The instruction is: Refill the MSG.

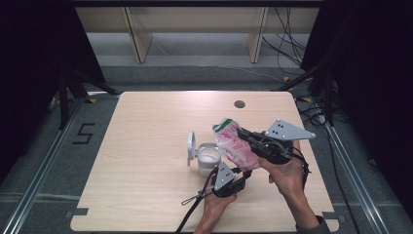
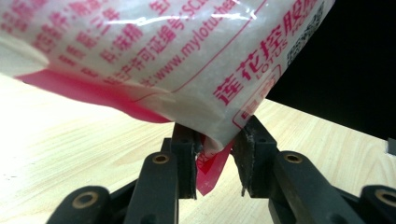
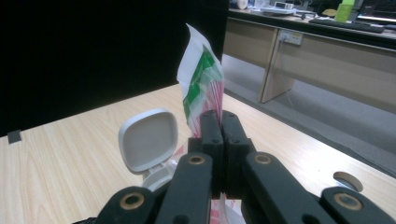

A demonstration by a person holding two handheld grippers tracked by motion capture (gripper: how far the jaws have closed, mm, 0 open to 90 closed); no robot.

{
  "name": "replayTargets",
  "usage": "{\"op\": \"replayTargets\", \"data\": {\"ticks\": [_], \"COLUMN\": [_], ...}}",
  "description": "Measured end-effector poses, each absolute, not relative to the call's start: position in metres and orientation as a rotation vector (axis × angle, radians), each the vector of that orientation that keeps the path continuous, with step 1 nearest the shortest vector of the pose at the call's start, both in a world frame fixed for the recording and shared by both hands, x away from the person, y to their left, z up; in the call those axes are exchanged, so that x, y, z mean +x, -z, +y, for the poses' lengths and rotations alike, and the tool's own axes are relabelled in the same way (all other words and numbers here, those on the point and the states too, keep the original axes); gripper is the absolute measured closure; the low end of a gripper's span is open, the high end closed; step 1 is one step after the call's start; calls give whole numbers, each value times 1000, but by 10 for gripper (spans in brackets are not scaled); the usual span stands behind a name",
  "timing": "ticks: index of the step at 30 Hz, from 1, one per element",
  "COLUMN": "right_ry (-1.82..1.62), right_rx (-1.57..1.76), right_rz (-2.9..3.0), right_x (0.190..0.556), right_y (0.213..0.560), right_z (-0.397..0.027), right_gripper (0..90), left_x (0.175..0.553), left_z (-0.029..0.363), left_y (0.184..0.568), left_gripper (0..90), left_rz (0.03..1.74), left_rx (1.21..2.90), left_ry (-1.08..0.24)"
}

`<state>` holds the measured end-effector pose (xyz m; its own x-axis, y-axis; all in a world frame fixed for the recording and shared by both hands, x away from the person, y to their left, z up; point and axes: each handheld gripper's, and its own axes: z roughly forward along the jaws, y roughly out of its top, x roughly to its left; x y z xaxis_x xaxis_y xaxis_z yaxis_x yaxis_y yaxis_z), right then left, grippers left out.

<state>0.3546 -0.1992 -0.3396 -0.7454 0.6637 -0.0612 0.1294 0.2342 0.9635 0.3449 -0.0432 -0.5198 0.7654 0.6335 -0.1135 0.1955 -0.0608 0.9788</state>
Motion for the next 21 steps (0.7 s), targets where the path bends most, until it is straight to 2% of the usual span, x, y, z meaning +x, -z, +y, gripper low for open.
{"op": "replayTargets", "data": {"ticks": [13,21], "right_ry": [-1597,-1591], "right_rx": [833,863], "right_rz": [2041,2056], "right_x": [358,360], "right_y": [346,354], "right_z": [-214,-220], "right_gripper": [900,900], "left_x": [346,346], "left_z": [-38,-40], "left_y": [516,519], "left_gripper": [645,648], "left_rz": [711,734], "left_rx": [1680,1706], "left_ry": [-346,-334]}}
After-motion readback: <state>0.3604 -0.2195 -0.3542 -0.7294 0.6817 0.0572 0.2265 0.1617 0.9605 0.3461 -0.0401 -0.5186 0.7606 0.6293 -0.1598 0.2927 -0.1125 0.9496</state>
